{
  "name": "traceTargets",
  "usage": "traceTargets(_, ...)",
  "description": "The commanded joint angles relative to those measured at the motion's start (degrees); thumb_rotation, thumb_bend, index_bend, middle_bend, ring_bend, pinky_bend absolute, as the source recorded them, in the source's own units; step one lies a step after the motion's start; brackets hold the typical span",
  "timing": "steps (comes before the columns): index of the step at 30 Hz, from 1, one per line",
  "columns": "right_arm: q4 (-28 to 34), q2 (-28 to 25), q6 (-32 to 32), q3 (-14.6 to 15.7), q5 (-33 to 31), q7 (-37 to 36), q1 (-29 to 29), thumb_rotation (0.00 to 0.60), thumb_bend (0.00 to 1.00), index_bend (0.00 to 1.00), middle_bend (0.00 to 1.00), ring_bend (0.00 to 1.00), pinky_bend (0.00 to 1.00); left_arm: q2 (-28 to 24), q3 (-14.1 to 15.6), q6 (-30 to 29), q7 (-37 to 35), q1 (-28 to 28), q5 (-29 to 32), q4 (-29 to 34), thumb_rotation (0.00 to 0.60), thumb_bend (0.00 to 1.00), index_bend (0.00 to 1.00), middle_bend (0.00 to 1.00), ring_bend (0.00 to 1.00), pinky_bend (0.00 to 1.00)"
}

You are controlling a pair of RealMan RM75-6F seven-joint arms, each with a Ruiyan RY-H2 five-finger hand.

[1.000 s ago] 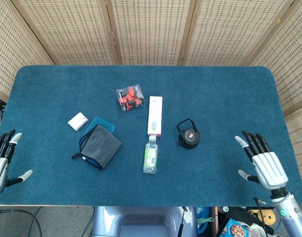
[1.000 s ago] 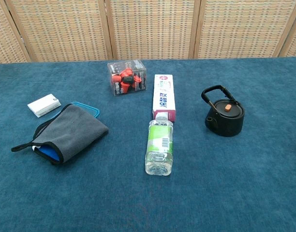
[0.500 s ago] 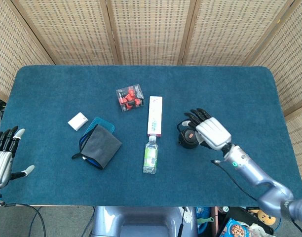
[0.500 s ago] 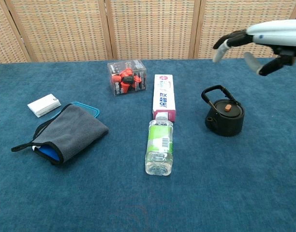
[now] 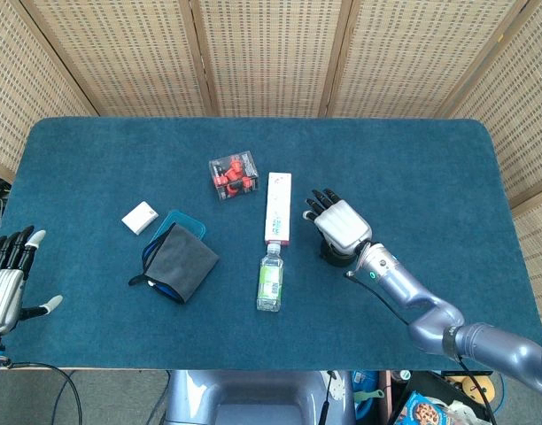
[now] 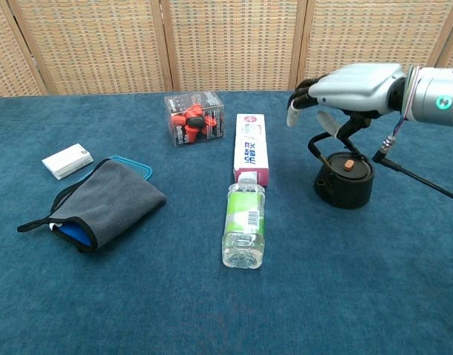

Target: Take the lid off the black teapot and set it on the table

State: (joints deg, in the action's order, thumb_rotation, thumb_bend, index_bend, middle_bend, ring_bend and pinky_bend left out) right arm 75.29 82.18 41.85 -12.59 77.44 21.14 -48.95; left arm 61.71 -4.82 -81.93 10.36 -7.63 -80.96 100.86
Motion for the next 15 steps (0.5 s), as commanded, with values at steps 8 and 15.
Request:
traceTargets(8, -1.86, 1.56, -0.30, 2.76, -6.01, 7.47, -0.85, 0.600, 1.00, 0.31, 0.25, 0.07, 0.16, -0.18, 0.37, 0.11, -0.17, -0.12, -0.24, 0.15, 0.600, 0.00, 0.00, 0.00, 0.00, 0.00)
traceTargets(15, -2.80, 1.70, -0.42, 3.62, -9.28, 10.14, -0.91, 0.600, 1.00, 0.33, 0.28, 0.07, 0.16, -0.22, 0.52, 0.14, -0.18, -0.23, -0.42, 0.23, 0.600, 0.00, 0.00, 0.00, 0.00, 0.00)
